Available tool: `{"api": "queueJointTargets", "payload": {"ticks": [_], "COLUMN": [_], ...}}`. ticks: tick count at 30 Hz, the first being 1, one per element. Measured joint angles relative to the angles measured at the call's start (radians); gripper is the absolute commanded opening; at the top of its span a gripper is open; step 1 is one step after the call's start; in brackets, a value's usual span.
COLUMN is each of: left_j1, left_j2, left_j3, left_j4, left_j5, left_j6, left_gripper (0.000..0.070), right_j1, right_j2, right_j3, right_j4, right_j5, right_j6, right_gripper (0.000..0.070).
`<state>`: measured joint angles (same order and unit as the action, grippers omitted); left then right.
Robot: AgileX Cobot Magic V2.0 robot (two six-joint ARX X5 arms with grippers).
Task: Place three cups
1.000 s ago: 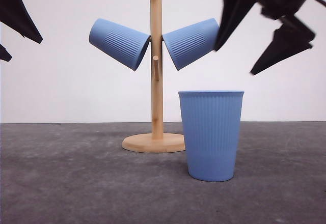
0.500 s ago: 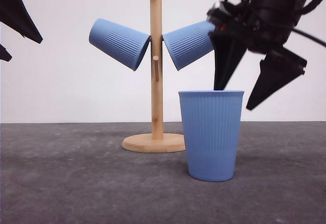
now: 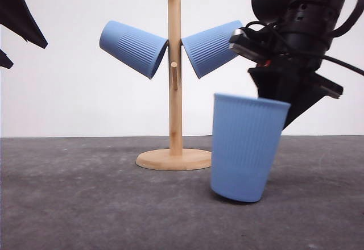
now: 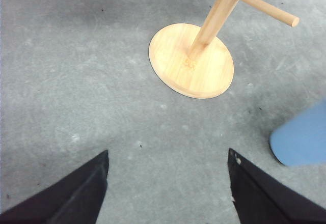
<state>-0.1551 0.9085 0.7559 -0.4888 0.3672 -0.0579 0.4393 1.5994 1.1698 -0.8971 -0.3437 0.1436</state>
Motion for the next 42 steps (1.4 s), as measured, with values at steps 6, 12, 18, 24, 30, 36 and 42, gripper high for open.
{"api": "queueJointTargets", "payload": {"ticks": [6,12,18,24,30,36,42], "left_j1": [-0.001,-0.025,-0.094,-0.177,-0.277,-0.36,-0.401], "left_j2": [0.0,0.045,0.172,0.302,0.386,0.424,0.432], "left_j3": [0.0,0.027,0.066,0.118,0.17,0.189,0.189], "left_j4": [-0.018,-0.069,-0.068,-0.064,-0.062,-0.045,-0.043], "left_j5": [0.146,0.399,0.592,0.771,0.826,0.836,0.852], "left_j6": [-0.035,-0.063,-0.064,-0.026,0.054,0.102,0.149], "left_gripper": [0.0557,0.0558,0.0582,0.0654,0.07,0.07,0.07], "right_j1": [-0.069,-0.095,-0.059,-0.037,-0.017,0.004,0.005], "right_j2": [-0.075,-0.093,-0.093,-0.093,-0.093,-0.093,-0.093], "right_j3": [0.0,0.0,0.0,0.0,0.0,0.0,0.0], "right_j4": [-0.042,-0.083,-0.079,-0.077,-0.071,-0.071,-0.071], "right_j5": [-0.196,-0.476,-0.665,-0.749,-0.805,-0.808,-0.808], "right_j6": [-0.069,-0.145,-0.182,-0.193,-0.193,-0.193,-0.19], "right_gripper": [0.0003,0.0003,0.0003,0.0003,0.0003,0.0003,0.0003]}}
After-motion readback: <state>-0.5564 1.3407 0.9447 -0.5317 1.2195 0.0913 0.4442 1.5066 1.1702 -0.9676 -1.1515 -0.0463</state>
